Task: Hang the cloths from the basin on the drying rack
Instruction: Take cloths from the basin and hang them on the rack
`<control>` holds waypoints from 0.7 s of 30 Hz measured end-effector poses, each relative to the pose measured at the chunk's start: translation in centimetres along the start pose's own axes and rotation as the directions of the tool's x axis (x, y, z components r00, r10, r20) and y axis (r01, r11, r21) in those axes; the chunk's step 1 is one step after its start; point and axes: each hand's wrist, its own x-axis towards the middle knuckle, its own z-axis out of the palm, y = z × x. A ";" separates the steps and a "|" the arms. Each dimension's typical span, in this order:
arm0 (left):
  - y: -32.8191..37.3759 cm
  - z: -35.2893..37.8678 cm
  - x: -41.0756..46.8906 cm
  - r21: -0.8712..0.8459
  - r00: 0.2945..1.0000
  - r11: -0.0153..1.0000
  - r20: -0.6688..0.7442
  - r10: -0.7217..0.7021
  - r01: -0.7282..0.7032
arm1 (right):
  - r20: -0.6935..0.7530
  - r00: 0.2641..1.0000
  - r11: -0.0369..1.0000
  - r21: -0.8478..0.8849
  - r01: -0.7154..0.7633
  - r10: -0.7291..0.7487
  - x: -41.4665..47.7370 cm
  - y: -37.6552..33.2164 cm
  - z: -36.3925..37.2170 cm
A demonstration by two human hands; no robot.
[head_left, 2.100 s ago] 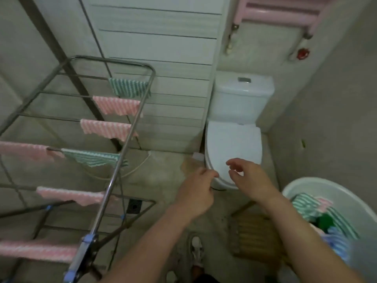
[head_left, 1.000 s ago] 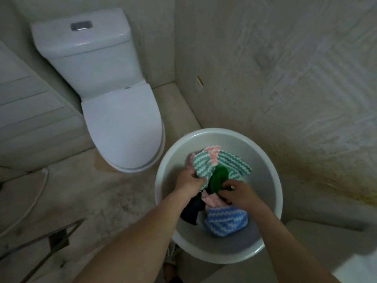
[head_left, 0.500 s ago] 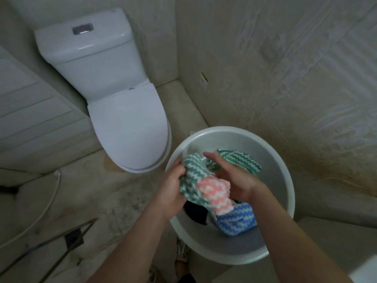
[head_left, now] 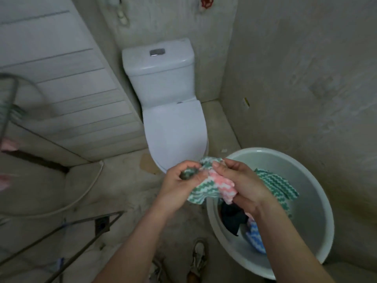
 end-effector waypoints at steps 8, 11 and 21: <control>4.2 -13.6 -2.7 -0.382 0.870 0.924 -0.453 -0.195 0.008 | 0.264 0.961 0.956 -0.293 -0.005 0.086 3.8 -2.5 12.3; 5.6 -19.8 -4.3 -0.535 0.838 0.842 -0.488 -0.243 -0.068 | 0.202 0.977 0.848 -0.527 0.055 0.062 5.5 -2.5 17.9; 8.3 -35.0 -8.2 -0.181 0.835 0.972 -0.550 0.029 -0.153 | 0.373 0.924 0.666 -0.711 0.227 0.084 9.6 0.1 37.6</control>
